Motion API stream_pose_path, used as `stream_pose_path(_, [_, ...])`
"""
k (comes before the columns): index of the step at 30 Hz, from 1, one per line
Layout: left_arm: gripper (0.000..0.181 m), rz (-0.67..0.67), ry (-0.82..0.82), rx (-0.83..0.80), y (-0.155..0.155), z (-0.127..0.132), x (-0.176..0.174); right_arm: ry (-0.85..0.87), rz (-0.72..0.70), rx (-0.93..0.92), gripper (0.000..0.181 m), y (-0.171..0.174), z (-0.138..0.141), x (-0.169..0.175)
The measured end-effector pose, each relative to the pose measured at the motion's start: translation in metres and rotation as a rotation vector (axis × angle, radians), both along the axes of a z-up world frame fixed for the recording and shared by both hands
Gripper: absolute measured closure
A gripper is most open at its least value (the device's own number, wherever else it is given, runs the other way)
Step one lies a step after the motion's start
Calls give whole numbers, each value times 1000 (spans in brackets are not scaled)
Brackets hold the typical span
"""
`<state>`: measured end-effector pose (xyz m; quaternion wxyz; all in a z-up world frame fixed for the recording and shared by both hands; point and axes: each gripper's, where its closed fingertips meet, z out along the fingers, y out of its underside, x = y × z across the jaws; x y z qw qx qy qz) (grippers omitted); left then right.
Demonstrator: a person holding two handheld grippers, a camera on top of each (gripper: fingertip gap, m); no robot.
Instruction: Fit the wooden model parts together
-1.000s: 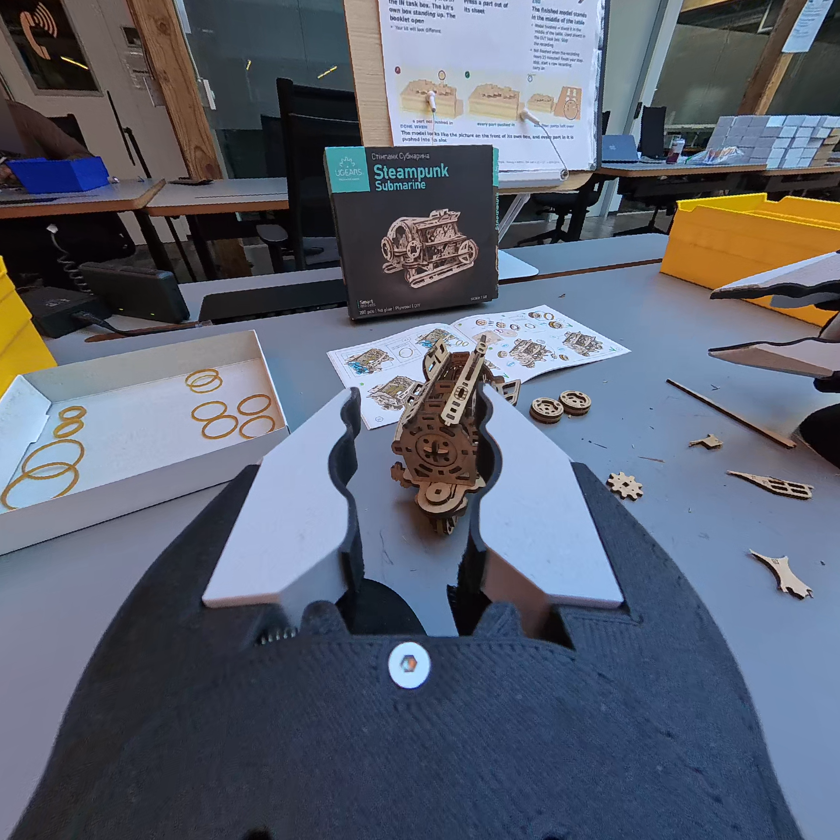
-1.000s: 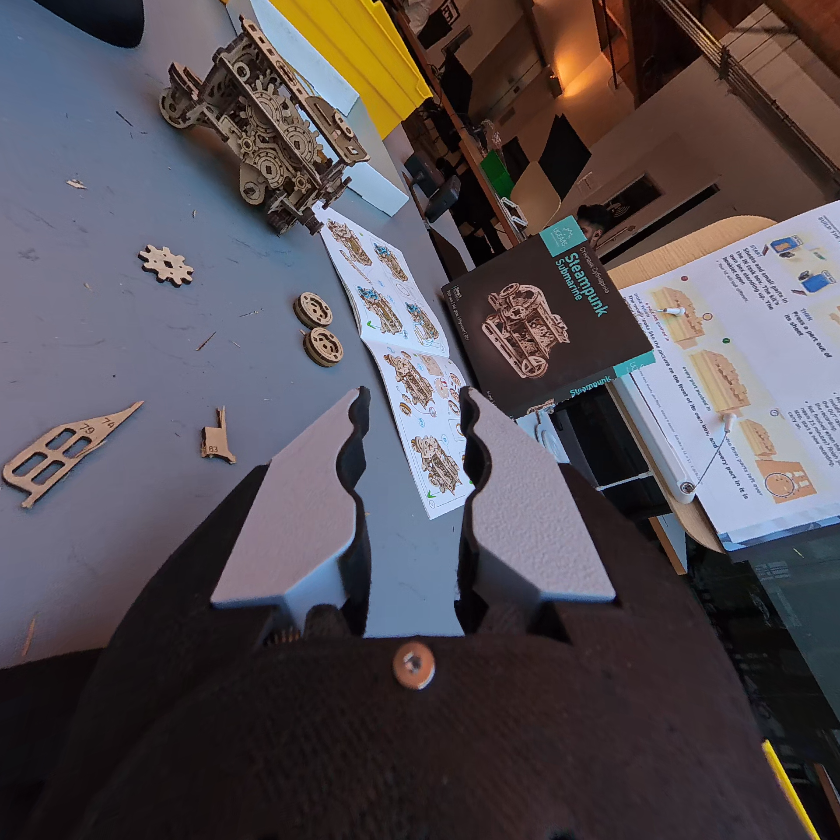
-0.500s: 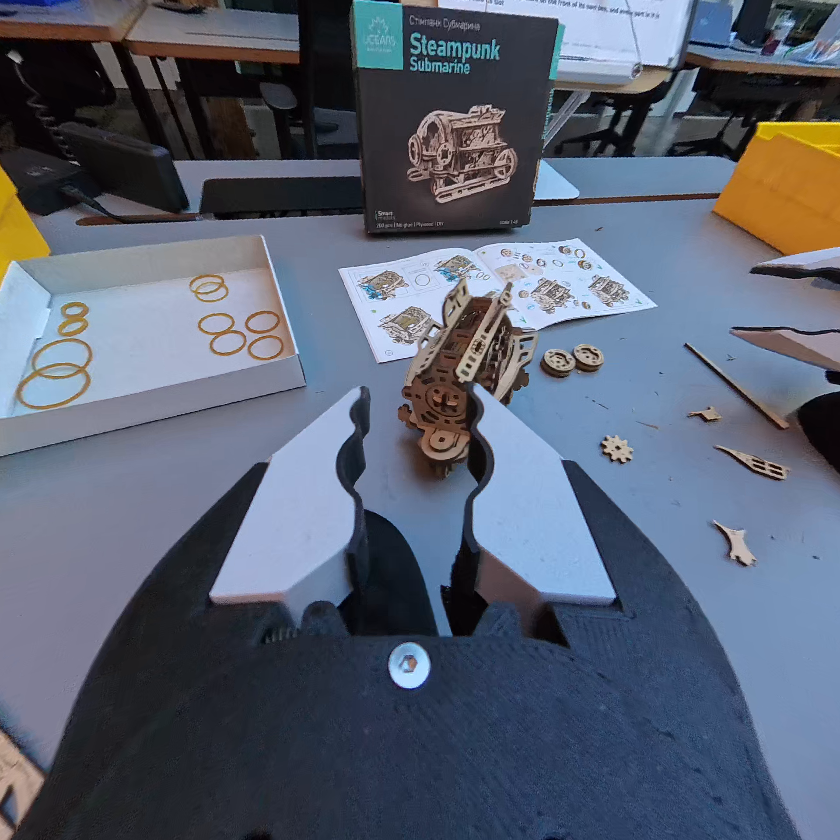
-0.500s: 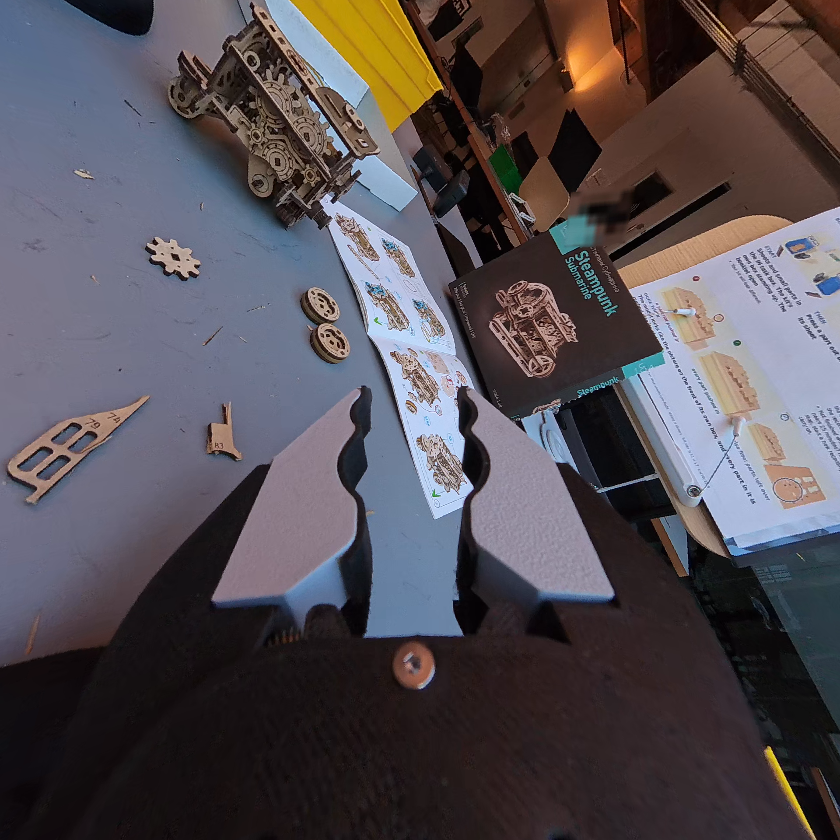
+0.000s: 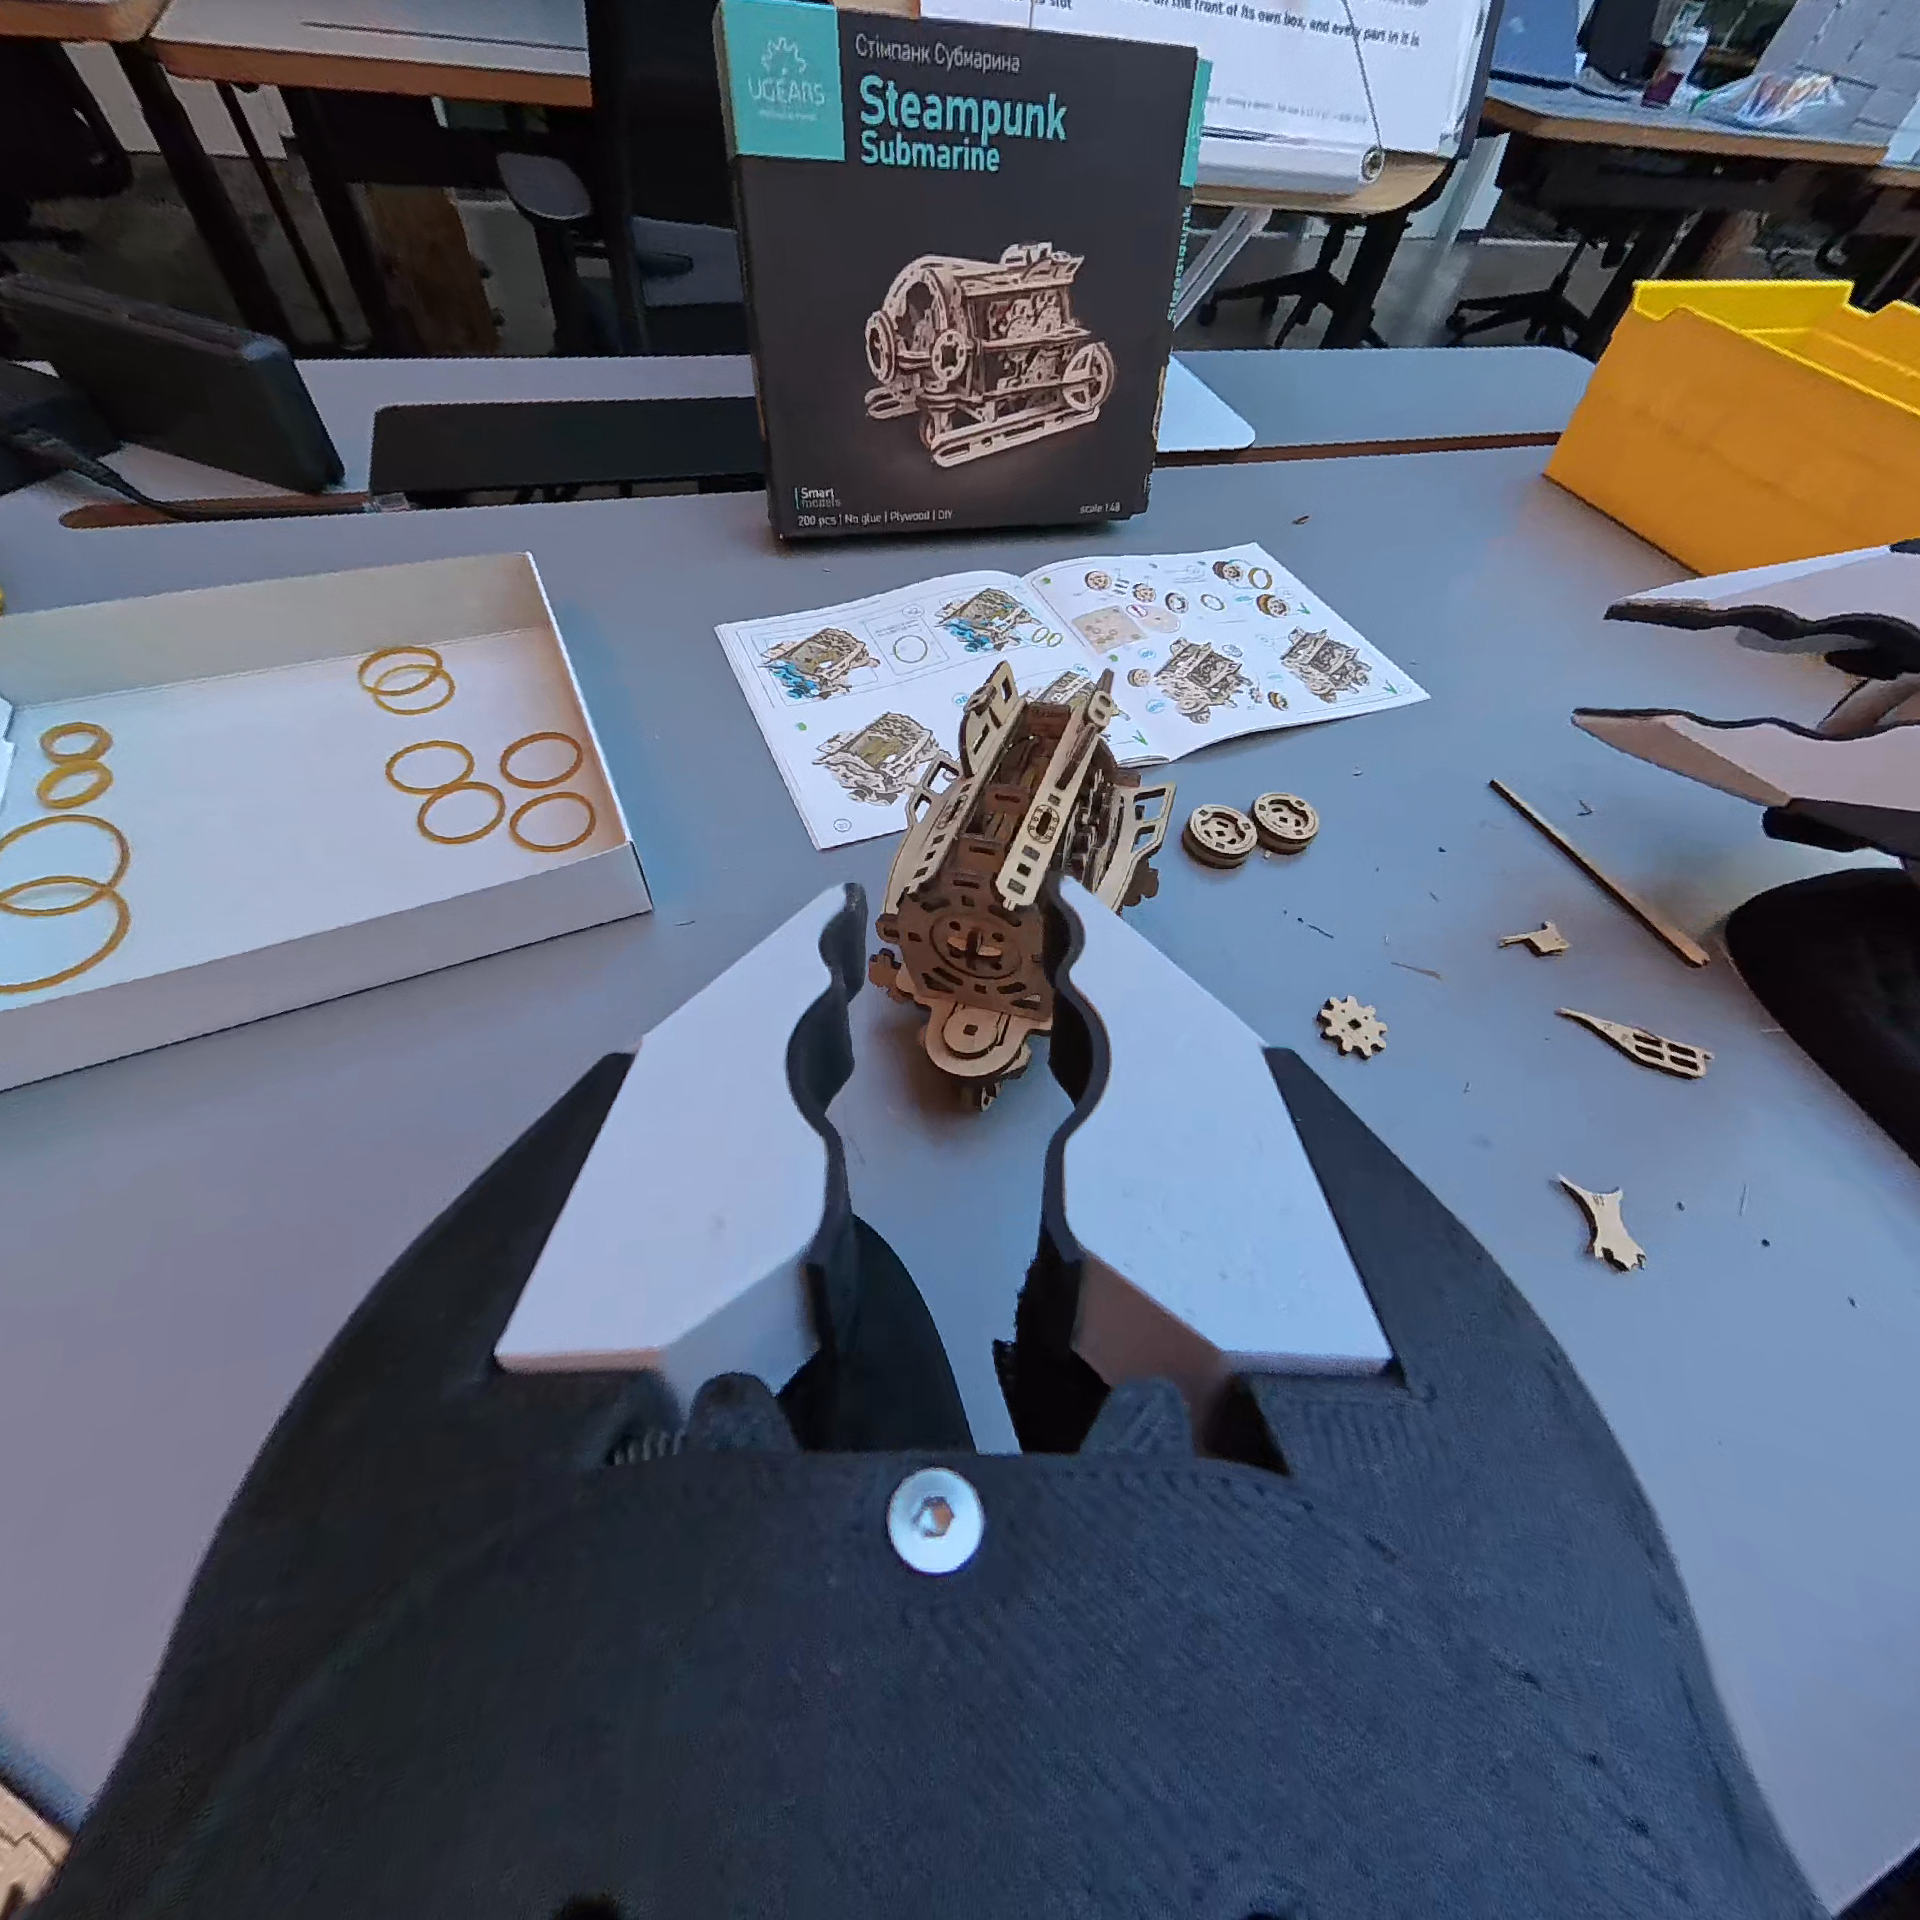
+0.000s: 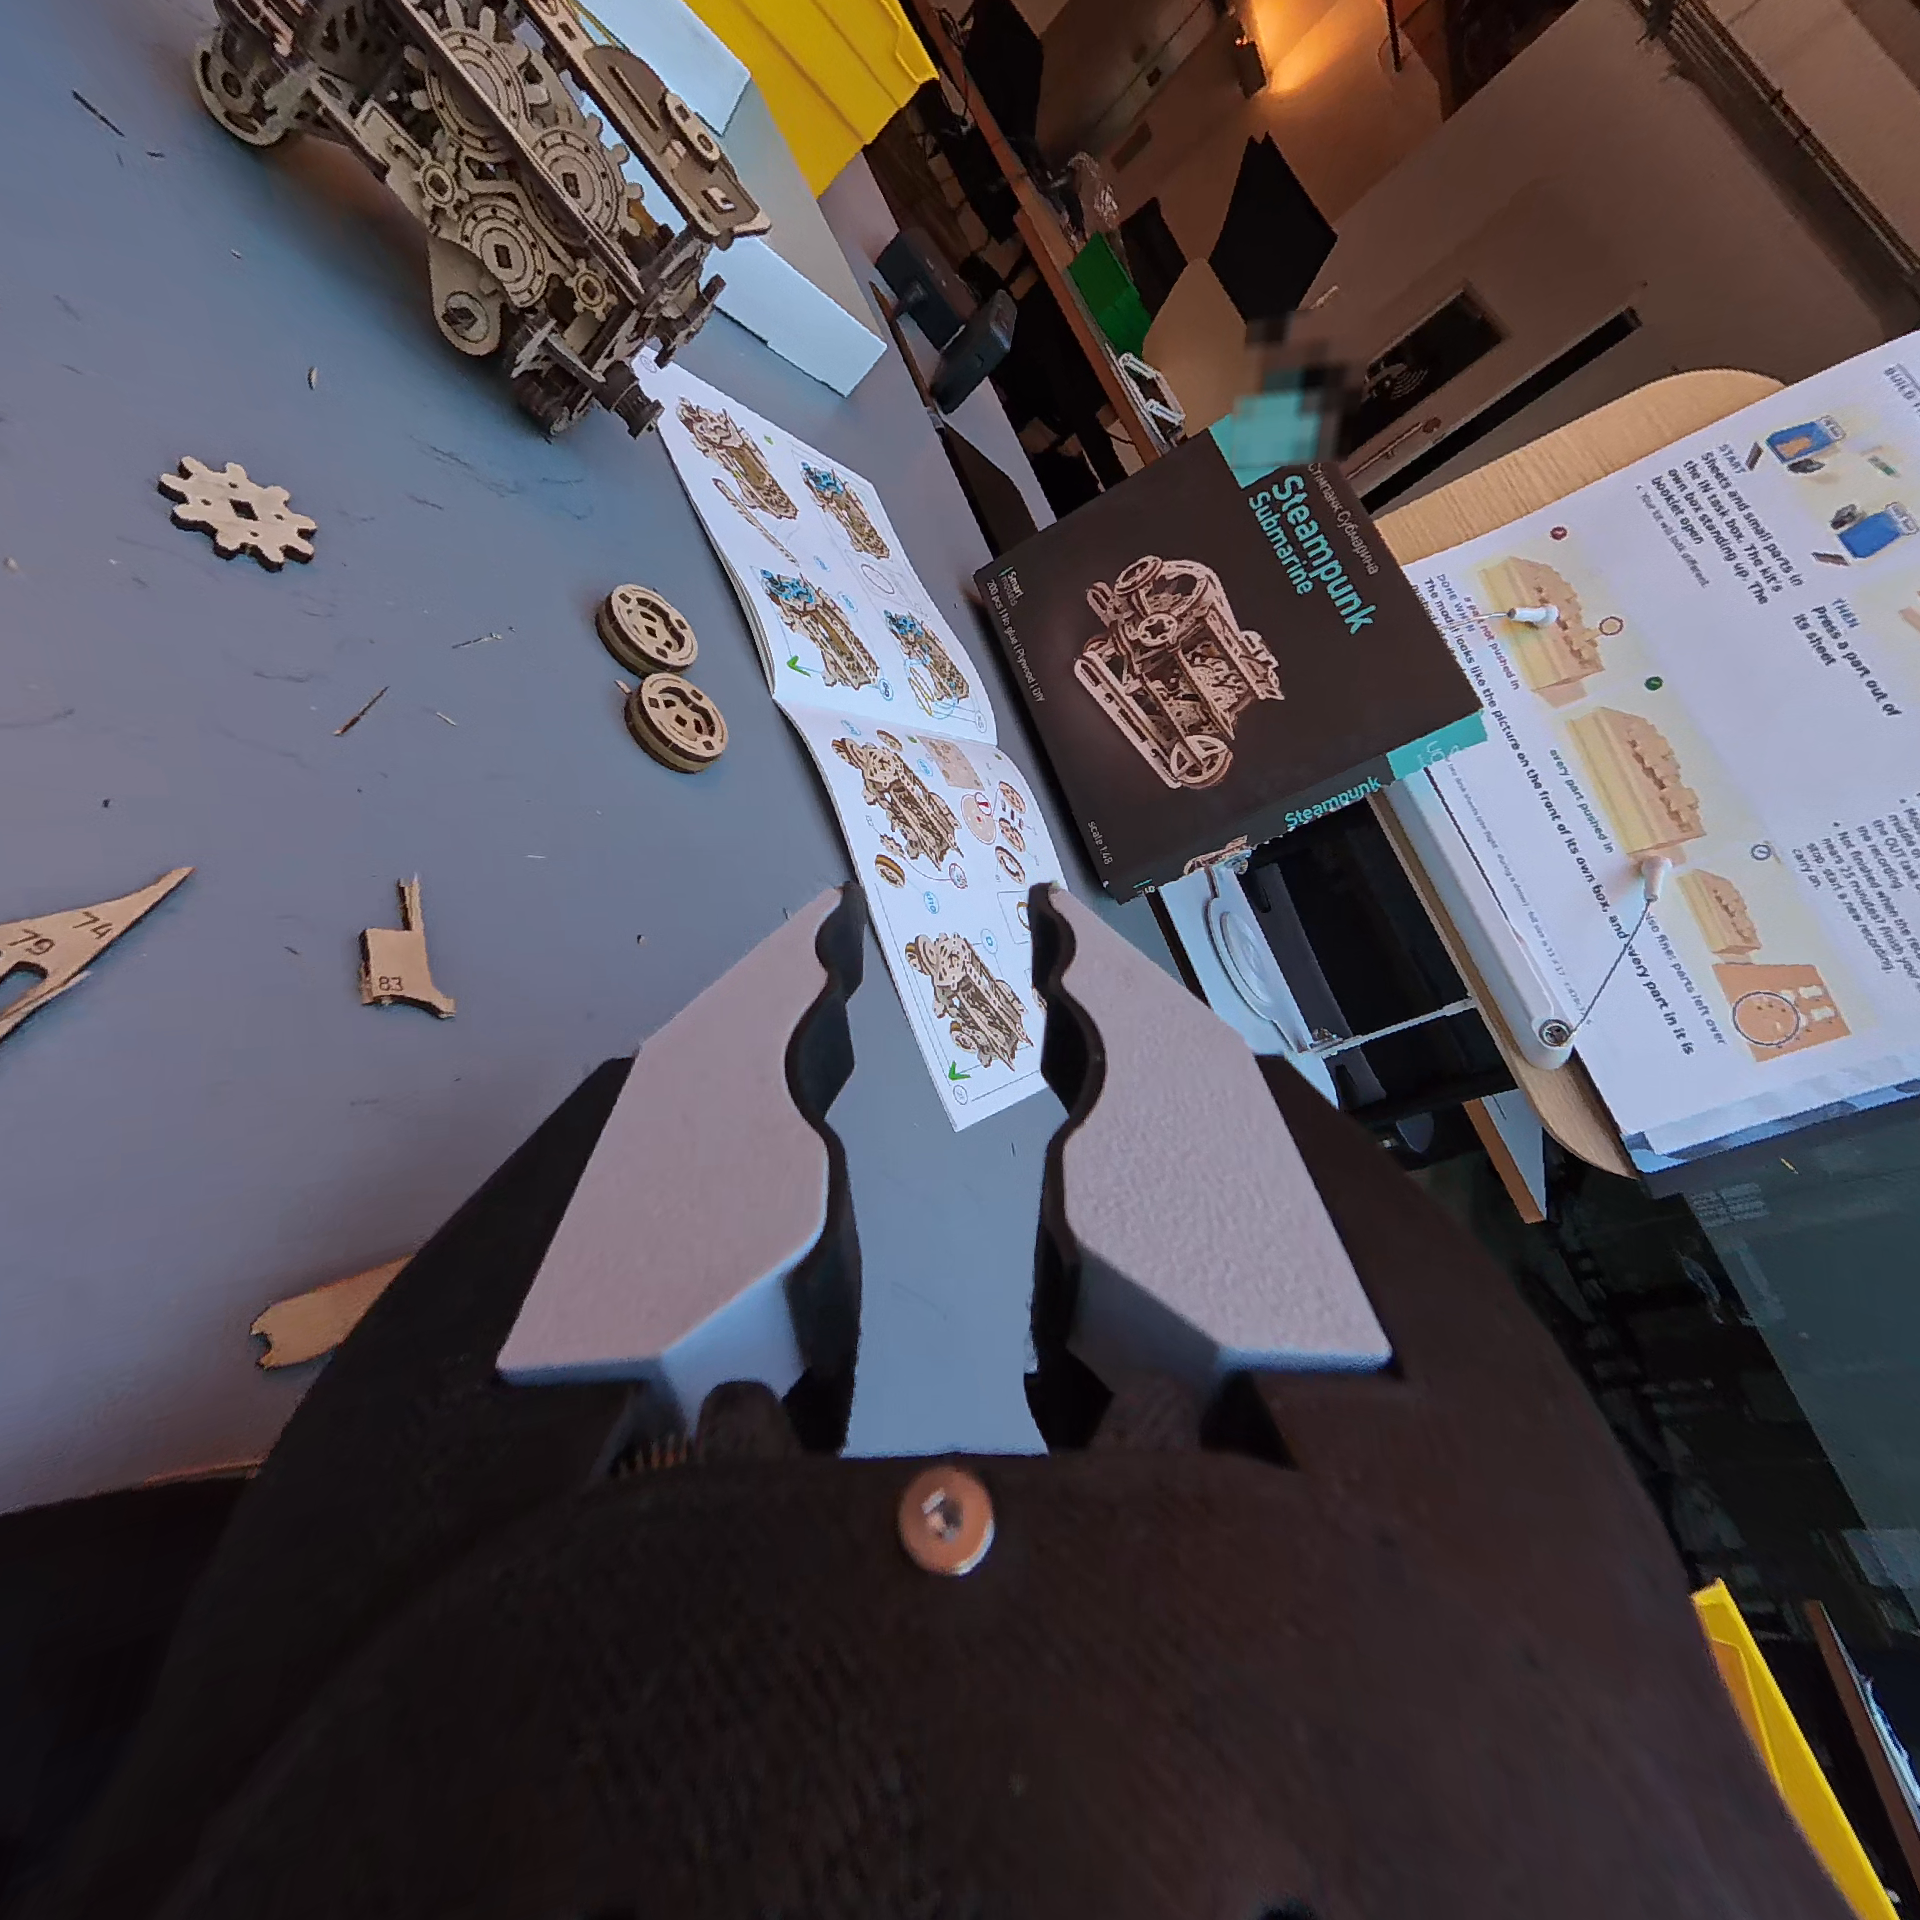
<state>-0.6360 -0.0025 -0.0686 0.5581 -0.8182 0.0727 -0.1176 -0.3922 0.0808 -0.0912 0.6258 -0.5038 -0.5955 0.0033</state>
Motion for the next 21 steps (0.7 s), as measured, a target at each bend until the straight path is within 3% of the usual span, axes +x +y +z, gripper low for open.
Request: stream_pose_path(21, [149, -35, -4, -86, -3, -27, 1, -66, -21, 34, 154, 4, -9, 0])
